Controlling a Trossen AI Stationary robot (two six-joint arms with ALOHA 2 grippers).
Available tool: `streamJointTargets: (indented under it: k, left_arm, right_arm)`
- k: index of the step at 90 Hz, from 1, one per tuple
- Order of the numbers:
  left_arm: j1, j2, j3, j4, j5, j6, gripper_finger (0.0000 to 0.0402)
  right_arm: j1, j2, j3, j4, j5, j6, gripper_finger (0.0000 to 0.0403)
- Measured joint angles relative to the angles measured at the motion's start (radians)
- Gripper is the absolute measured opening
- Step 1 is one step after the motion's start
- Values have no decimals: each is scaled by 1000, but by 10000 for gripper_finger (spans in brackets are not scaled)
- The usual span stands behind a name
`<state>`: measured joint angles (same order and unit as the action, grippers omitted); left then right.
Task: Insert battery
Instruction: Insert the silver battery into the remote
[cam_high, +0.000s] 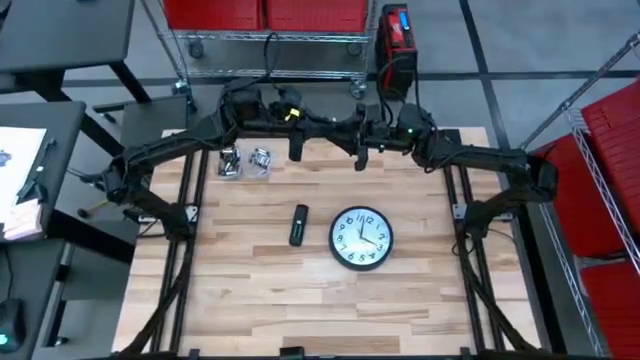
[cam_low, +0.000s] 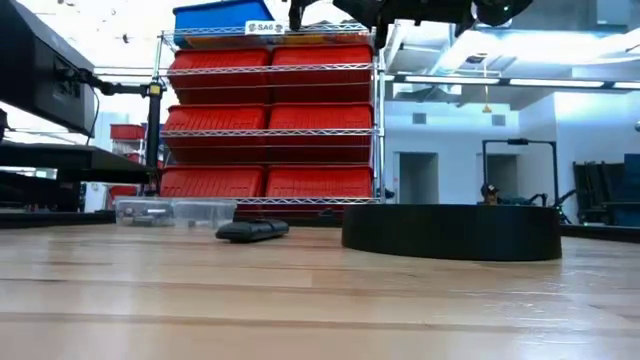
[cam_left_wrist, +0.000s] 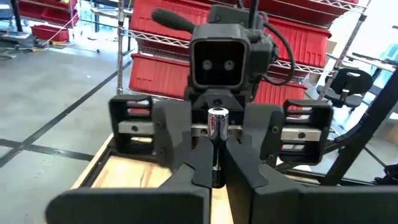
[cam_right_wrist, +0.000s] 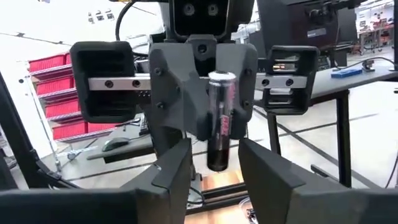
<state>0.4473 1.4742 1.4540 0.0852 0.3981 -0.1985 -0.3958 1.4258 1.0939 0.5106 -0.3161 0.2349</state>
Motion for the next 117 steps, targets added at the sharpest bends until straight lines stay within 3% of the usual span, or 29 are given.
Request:
streamJointTargets:
  k: [26,44,75,117]
  left_arm:
    - [4,-1,0,-21,2,10,0]
    - [4,-1,0,-24,3,14,0]
    - [4,-1,0,-97,3,12,29]
    - [64,-60,0,-231,1,66,33]
  right_arm:
    - [0,0,0,1,0,-10,73]
    - [0,0,0,-8,0,-56,21]
    - [0,0,0,-75,0,-86,21]
    - [0,0,0,-142,-4,-97,21]
